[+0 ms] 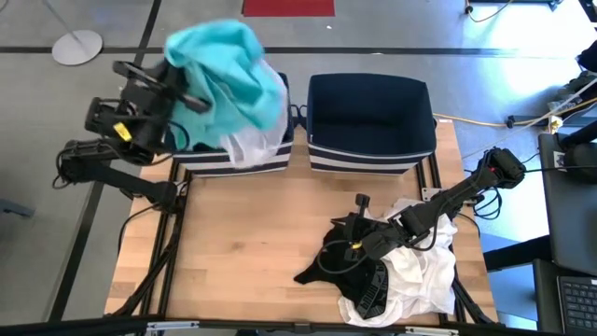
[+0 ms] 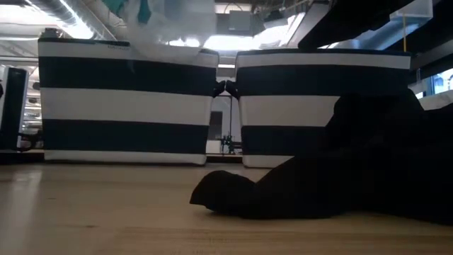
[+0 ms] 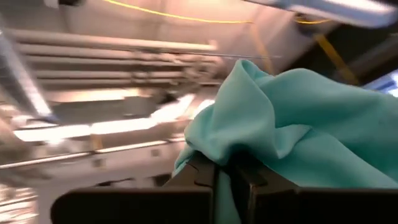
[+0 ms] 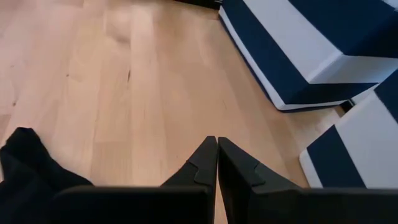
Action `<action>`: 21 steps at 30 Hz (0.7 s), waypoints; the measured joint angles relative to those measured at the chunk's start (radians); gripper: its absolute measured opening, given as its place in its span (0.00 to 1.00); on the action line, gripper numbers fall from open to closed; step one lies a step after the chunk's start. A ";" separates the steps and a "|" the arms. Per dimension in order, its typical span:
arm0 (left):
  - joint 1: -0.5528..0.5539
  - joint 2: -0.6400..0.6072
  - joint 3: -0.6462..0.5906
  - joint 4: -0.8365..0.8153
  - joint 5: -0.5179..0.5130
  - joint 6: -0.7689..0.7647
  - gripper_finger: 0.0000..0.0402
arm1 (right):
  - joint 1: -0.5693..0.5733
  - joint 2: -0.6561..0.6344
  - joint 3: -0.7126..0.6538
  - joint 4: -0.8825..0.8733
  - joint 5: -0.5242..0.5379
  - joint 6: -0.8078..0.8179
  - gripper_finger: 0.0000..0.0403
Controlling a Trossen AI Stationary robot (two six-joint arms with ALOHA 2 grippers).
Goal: Sort clothes
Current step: Put the blue shorts into the left blue bin
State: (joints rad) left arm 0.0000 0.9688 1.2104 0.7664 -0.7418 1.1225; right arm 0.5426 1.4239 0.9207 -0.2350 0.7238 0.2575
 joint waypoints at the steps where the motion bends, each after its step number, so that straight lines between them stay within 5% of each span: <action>1: 0.021 -0.001 0.001 0.018 0.000 0.016 0.01 | 0.000 0.000 0.000 0.000 0.003 0.000 0.04; 8: 0.180 -0.001 -0.015 -0.117 -0.006 -0.084 0.02 | 0.000 0.000 0.000 -0.002 0.007 -0.004 0.04; 21: 0.464 0.093 -0.033 -1.192 0.042 -0.813 0.02 | 0.000 0.000 0.000 -0.005 -0.012 0.005 0.04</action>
State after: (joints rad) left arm 0.4636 1.0620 1.1774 -0.4254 -0.6998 0.3097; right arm 0.5426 1.4242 0.9207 -0.2395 0.7120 0.2626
